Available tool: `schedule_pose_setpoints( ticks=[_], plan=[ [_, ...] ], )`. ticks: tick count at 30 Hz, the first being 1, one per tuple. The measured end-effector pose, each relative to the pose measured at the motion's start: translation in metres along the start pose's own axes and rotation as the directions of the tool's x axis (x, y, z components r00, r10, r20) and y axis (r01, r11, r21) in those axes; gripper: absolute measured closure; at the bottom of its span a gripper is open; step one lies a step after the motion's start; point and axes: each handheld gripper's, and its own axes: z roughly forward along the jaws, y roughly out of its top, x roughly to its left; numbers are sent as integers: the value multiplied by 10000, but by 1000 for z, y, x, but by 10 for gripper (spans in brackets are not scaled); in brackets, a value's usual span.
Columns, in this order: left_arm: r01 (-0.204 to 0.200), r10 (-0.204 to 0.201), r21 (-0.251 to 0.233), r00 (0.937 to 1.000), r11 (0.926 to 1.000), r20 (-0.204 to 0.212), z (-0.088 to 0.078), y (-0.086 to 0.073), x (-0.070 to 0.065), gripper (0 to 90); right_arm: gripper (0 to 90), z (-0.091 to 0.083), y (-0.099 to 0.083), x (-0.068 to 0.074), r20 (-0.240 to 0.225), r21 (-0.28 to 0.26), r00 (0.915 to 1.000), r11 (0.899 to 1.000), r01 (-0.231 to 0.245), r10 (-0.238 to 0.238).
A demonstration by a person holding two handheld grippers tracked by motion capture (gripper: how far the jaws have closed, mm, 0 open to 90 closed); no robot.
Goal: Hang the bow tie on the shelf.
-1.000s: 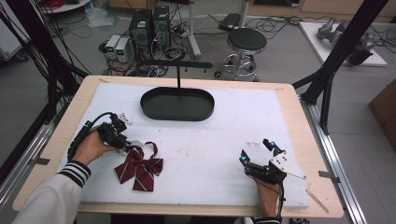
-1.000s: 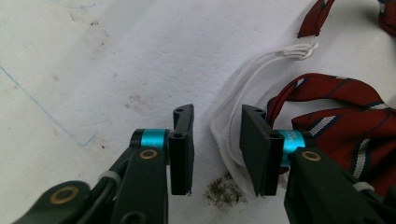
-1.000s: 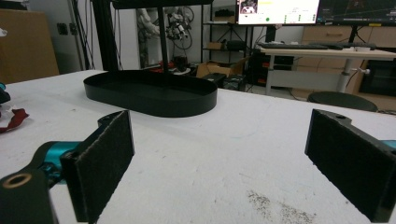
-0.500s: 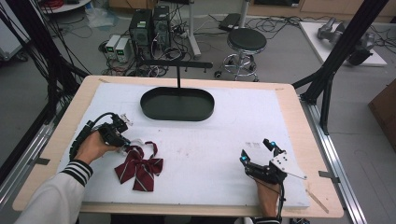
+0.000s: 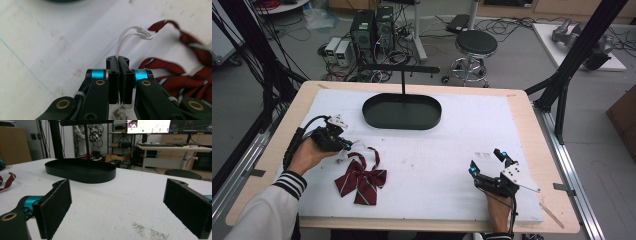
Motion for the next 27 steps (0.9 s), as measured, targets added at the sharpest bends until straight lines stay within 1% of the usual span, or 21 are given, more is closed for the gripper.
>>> schedule_pose_setpoints(
  ticks=[1, 2, 4, 5, 7, 10, 13, 14, 15, 16, 18, 20, 23, 24, 25, 26, 27],
  plan=[
    [-1, 0, -207, 10000, 9998, -17, -3, 1, 1, 871, 70, 0, 0, 0, 6, 2, 10000, 10000, 3, -3],
    [33, -31, -430, 10000, 9991, 56, -5, 1, 2, 871, 70, 0, 0, 0, 7, 1, 10000, 10000, 9, -9],
    [-3, 6, -944, 10000, 9955, 40, -9, 2, 3, 871, 70, 0, 0, 0, -1, 2, 10000, 10000, 1, -1],
    [97, -92, -1212, 9999, 9926, 50, -11, 3, 3, 871, 70, 0, 0, 0, 0, 0, 10000, 10000, -17, 17],
    [129, -134, -1753, 9999, 9844, -18, -14, 4, 4, 871, 70, 0, 0, 0, -16, 22, 10000, 10000, -64, 65],
    [212, -272, -2488, 9994, 9683, -207, -18, 7, 5, 871, 70, 0, 0, 0, -15, 26, 10000, 10000, -65, 65],
    [206, -332, -2974, 9987, 9545, -374, -20, 12, 5, 871, 70, 0, 0, 0, -14, 28, 10000, 10000, -58, 58],
    [195, -352, -3182, 9984, 9478, -438, -21, 13, 6, 871, 70, 0, 0, 0, -27, 37, 10000, 10000, -62, 62],
    [141, -353, -3432, 9978, 9392, -555, -22, 15, 5, 871, 71, 0, 0, 0, -6, 33, 10000, 10000, -54, 54],
    [100, -362, -3688, 9973, 9294, -642, -23, 16, 6, 871, 70, 0, 0, 0, 2, 34, 10000, 10000, -64, 64],
    [193, -519, -4126, 9963, 9107, -680, -24, 18, 8, 872, 70, 0, 0, 0, -3, 37, 10000, 10000, -74, 74],
    [222, -584, -4380, 9959, 8987, -693, -25, 21, 10, 872, 70, 0, 0, 0, -10, 35, 10000, 10000, -88, 88],
    [276, -682, -4674, 9952, 8836, -702, -24, 26, 12, 872, 70, 0, 0, 0, -12, 31, 10000, 10000, -86, 86],
    [276, -682, -4674, 9952, 8836, -702, -24, 26, 12, 872, 70, 0, 0, 0, -12, 31, 10000, 10000, -86, 86],
    [288, -714, -4789, 9949, 8774, -709, -24, 28, 13, 873, 70, 0, 0, 0, -15, 21, 10000, 10000, -78, 78],
    [276, -724, -4942, 9948, 8689, -717, -24, 33, 14, 873, 70, 0, 0, 0, -11, 23, 10000, 10000, -76, 76],
    [276, -724, -4942, 9948, 8689, -717, -24, 33, 14, 873, 70, 0, 0, 0, -19, 24, 10000, 10000, -88, 88]
  ],
)
